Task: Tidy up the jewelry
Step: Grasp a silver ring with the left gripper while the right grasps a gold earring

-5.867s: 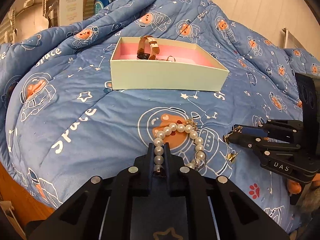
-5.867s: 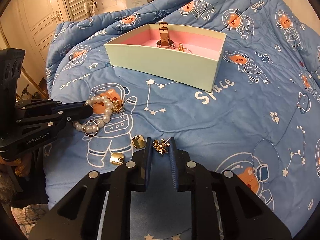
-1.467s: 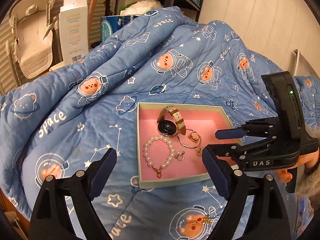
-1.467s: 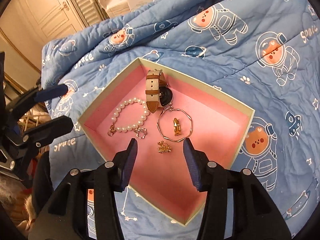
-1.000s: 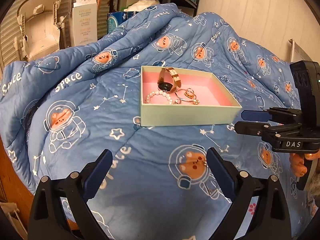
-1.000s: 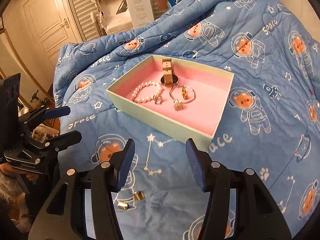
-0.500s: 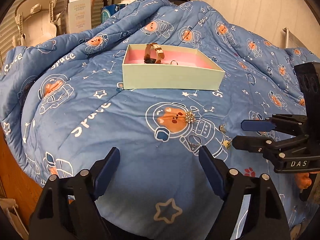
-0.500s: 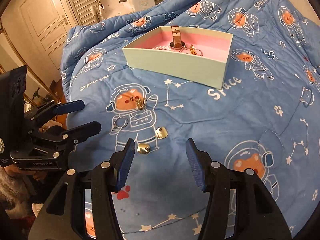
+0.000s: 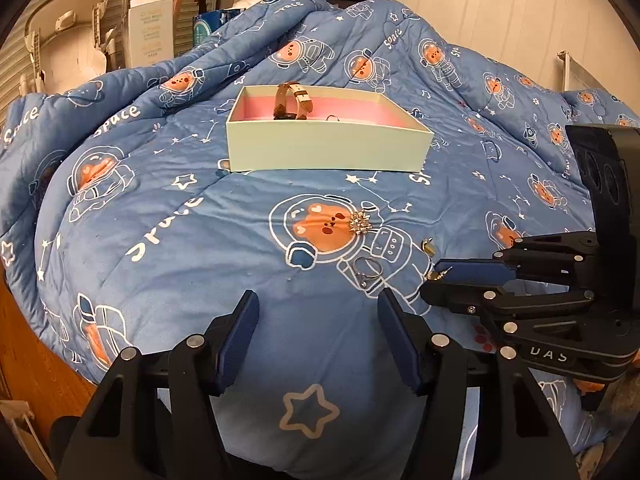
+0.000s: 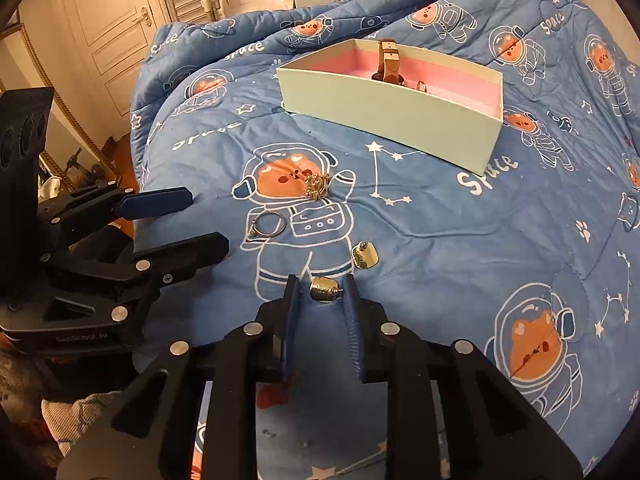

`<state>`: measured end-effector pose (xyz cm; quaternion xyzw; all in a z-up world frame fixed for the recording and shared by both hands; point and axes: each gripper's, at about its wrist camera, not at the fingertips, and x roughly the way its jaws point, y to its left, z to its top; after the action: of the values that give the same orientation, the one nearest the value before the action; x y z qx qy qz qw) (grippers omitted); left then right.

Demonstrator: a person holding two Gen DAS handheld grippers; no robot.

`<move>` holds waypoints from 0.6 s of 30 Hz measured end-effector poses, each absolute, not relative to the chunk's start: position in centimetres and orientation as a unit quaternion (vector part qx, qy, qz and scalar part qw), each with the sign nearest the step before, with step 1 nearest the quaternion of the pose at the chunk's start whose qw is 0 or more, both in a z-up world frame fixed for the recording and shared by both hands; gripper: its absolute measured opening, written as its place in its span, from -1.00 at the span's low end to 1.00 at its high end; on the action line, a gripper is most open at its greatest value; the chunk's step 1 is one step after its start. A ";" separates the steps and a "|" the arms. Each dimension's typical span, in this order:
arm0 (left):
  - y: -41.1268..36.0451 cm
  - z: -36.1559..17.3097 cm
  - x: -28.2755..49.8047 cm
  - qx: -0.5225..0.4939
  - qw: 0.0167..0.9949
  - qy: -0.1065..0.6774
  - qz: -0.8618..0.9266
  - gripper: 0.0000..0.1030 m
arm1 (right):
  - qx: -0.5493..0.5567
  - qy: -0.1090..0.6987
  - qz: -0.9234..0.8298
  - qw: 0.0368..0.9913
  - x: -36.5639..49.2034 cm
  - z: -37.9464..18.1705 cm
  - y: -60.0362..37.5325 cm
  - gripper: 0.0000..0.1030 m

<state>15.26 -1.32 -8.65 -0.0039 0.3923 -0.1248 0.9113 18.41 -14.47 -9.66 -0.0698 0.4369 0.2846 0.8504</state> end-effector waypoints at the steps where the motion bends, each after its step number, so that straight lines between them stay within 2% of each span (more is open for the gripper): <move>1: -1.5 -8.6 15.3 -0.002 0.911 0.392 -0.130 0.14 | -0.068 0.437 0.282 0.852 18.4 -9.7 -14.6 -0.69; 12: -4.5 -9.6 17.2 0.022 0.904 0.396 -0.162 -0.10 | -0.049 0.438 0.274 0.855 18.2 -9.6 -15.7 -0.71; 18: -4.9 -9.8 17.6 0.017 0.903 0.396 -0.166 -0.40 | -0.045 0.439 0.270 0.856 18.2 -9.5 -16.1 -0.71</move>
<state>17.62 -4.90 -9.78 0.0172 0.3961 -0.1664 0.9028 18.18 -16.07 -9.54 -0.0452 0.4390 0.2703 0.8557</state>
